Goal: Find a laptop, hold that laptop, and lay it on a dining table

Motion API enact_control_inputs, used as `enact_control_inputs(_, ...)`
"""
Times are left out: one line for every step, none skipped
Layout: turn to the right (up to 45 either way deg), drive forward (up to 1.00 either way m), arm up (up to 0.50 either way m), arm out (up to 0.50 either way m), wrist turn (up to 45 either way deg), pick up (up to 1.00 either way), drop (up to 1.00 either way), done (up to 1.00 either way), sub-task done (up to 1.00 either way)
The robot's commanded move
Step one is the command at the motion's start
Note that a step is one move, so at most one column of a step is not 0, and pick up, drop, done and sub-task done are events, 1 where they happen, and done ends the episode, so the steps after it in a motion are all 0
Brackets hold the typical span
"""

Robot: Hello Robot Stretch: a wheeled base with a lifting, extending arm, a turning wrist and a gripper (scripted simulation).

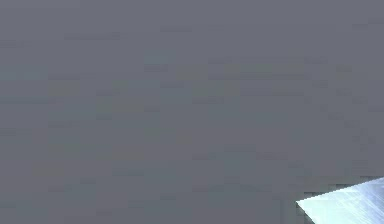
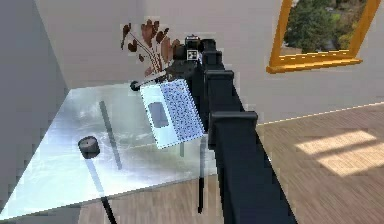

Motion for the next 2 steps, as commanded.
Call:
enact_control_inputs(0.0,0.0,0.0,-0.08,0.0,0.0,0.0,0.0,0.0)
enact_control_inputs(0.0,0.0,0.0,0.0,0.0,0.0,0.0,1.0,0.0)
